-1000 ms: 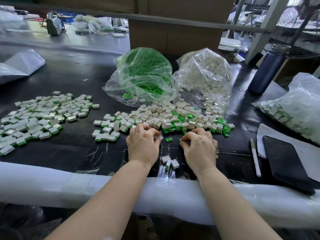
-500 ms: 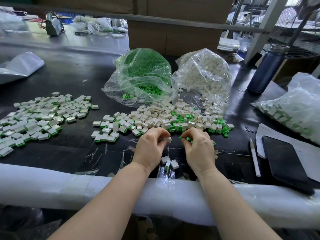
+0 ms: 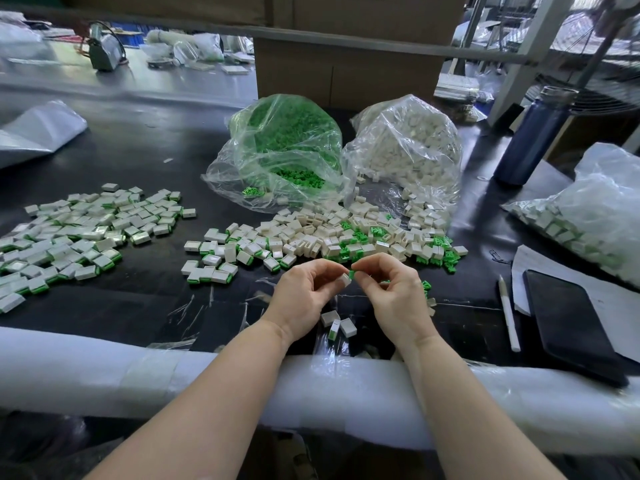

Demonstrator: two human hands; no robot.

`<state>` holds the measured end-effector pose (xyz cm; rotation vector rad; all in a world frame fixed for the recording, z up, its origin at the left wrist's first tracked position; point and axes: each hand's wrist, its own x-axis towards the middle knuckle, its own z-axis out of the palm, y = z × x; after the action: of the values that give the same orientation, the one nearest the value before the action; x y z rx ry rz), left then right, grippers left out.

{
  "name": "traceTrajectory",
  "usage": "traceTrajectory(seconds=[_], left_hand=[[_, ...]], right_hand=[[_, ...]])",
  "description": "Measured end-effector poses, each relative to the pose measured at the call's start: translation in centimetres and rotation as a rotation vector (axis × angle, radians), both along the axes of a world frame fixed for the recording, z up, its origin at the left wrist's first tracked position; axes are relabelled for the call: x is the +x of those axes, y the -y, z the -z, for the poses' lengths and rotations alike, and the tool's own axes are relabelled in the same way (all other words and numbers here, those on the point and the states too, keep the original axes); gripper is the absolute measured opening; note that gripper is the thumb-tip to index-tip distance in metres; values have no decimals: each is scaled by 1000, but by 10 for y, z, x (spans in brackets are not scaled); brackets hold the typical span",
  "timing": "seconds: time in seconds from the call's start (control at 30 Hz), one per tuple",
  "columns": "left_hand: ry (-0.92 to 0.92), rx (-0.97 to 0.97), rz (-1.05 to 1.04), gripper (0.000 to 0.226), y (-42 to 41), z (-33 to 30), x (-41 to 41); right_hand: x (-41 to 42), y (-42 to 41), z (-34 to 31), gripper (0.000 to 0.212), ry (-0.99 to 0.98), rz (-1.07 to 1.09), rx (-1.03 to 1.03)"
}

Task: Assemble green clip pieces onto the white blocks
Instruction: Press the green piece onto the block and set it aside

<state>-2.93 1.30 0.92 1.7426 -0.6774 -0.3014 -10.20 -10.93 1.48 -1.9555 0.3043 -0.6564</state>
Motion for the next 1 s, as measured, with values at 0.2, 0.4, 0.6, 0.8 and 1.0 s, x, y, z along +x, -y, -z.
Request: traceTrajectory(seconds=[0.2,0.4,0.6,0.8,1.0], left_hand=[[-8,-9,-4,14,-1,0,0],[-4,6,1,18,-2,-2,0],[-57,-10,-16,21,0,-1,-2],[-2,19,20,21,-2,-1,-2],[12,41,46,22,-2,-1,-2]], right_hand=[[-1,-1,-1,14,-28,-12,-15],[-2,-2,-2,14,-67,-33,11],[-2,-3,-3,12,-76,-27,82],[-2,-2,-4,12,-110,-32,122],[-3,-2,-4,16,-157,-63,124]])
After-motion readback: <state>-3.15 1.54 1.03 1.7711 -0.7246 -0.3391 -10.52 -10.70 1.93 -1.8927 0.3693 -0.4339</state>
